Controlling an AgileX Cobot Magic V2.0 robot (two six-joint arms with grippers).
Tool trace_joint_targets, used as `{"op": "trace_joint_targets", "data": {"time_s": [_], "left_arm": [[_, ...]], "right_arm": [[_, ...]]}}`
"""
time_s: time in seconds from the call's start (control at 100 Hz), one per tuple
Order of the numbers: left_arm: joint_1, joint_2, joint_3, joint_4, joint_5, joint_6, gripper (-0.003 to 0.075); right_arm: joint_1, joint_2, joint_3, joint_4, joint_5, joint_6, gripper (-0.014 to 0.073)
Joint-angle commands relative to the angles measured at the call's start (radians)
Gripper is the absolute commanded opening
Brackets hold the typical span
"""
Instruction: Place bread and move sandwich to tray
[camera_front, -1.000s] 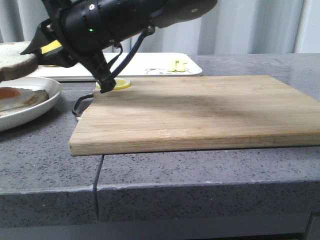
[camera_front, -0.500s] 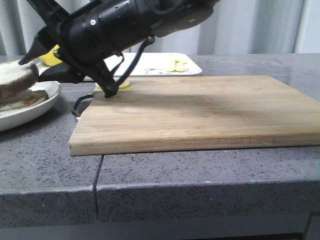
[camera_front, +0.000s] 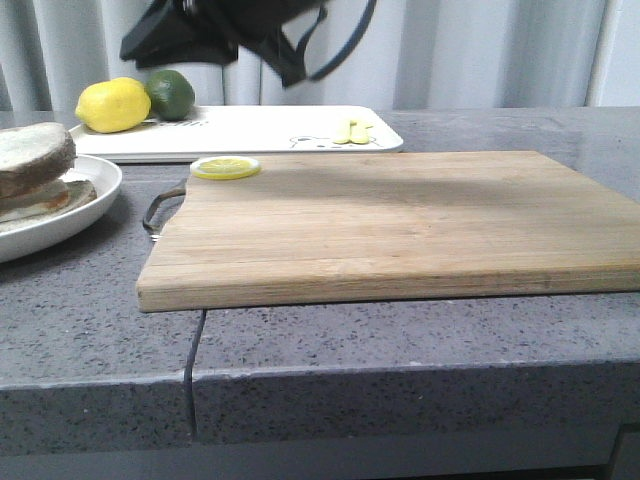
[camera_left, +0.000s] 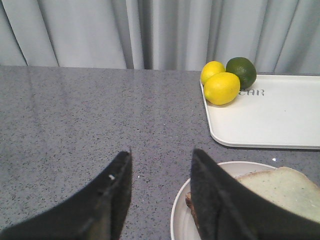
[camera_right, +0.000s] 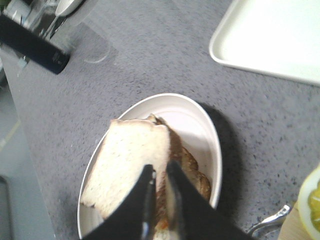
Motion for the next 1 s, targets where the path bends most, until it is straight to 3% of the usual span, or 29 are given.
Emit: {"op": "trace_joint_targets", "data": {"time_s": [0.0,0.26,0.53,0.99], "left_arm": [[0.003,0.065,-0.062,0.000,-0.037,-0.006,0.0347],[0.003,0.340,-0.198,0.000,0.197,-0.006,0.0347],[0.003,0.611,-0.369,-0.029,0.453,-0.008,0.0347],[0.003,0.774,-0.403,-0.036,0.447,-0.008,0.0343]], "right_arm": [[0.000,-0.098,-0.033,-0.010,0.026,-0.070,-0.0074],[0.007,-0.233,-0.033,-0.013,0.039,-0.224,-0.0062],[0.012,-0.331,-0.033,-0.014,0.065,-0.247,-0.0062],[0.012,-0.350,-0.033,-0.014,0.123,-0.247,-0.0062]]}}
